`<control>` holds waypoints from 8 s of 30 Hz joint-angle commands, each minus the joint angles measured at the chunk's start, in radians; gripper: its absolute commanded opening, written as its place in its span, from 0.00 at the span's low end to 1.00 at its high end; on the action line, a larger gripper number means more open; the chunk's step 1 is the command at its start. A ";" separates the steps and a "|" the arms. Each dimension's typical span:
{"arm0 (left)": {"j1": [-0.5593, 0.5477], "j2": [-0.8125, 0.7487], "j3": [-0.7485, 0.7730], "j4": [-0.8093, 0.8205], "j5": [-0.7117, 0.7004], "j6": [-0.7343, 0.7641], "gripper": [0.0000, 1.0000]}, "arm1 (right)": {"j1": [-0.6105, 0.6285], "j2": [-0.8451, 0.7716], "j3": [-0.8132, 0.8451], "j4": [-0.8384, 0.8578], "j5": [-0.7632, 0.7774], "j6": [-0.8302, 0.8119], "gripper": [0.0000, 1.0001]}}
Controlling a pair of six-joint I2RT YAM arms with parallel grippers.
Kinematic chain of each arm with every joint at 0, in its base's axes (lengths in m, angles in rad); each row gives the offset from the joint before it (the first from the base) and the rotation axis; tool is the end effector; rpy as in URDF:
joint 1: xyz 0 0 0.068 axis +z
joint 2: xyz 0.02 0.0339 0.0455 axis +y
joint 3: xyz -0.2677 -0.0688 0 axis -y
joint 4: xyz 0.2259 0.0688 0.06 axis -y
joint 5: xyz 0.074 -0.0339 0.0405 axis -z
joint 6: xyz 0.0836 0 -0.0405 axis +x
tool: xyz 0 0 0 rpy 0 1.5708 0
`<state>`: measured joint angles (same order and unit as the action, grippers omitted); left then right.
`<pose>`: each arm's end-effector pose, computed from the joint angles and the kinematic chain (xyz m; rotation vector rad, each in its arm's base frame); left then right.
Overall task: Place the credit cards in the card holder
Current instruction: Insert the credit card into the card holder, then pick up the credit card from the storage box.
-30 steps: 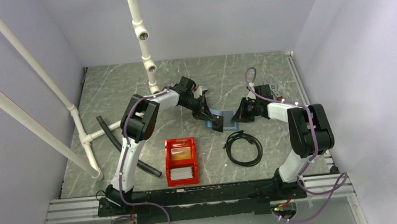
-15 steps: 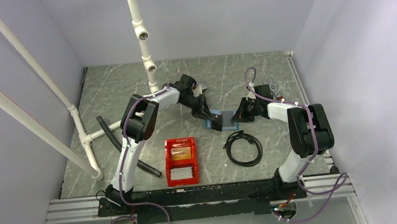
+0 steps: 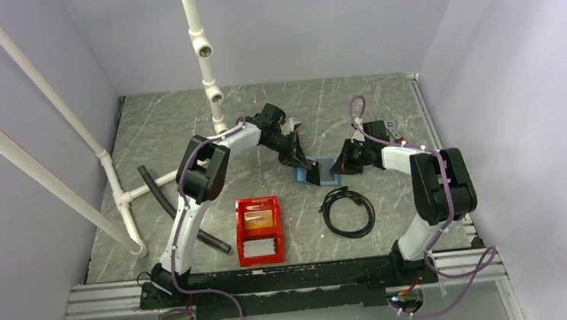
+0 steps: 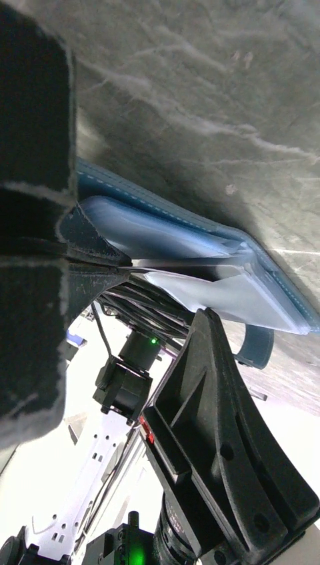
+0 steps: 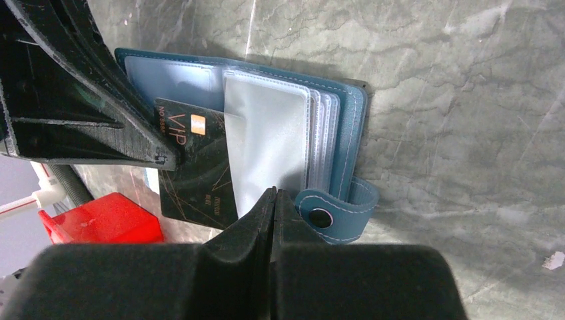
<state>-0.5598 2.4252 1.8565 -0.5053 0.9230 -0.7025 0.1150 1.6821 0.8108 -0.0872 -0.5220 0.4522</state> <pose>0.3916 -0.3240 0.1088 -0.1418 -2.6173 1.4334 0.3183 0.0787 0.1255 0.2165 2.5604 0.8830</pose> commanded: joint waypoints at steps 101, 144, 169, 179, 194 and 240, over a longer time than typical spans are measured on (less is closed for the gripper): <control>-0.230 -0.044 0.194 -0.097 -0.427 0.229 0.52 | -0.006 0.028 0.037 -0.005 0.019 -0.033 0.00; -0.257 -0.101 0.146 -0.064 -0.390 0.250 0.85 | 0.011 0.017 0.035 -0.019 0.059 -0.037 0.00; -0.091 -0.656 -0.186 -0.151 -0.217 0.302 0.90 | 0.024 -0.098 0.173 -0.222 0.175 -0.127 0.14; 0.077 -1.158 -0.721 -0.245 -0.409 0.264 0.95 | 0.347 -0.281 0.317 -0.396 0.115 -0.353 0.64; 0.225 -1.174 -1.041 -0.103 -0.393 0.131 0.73 | 0.856 -0.120 0.364 -0.352 -0.212 -0.518 0.93; 0.227 -1.256 -1.166 0.046 -0.472 0.028 0.42 | 1.046 0.084 0.327 -0.235 0.017 -0.462 0.82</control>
<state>-0.3355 1.1606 0.6582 -0.5461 0.4080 -0.6487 1.1500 1.7874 1.1721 -0.3252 -0.4694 -0.0170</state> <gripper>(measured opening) 0.457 0.838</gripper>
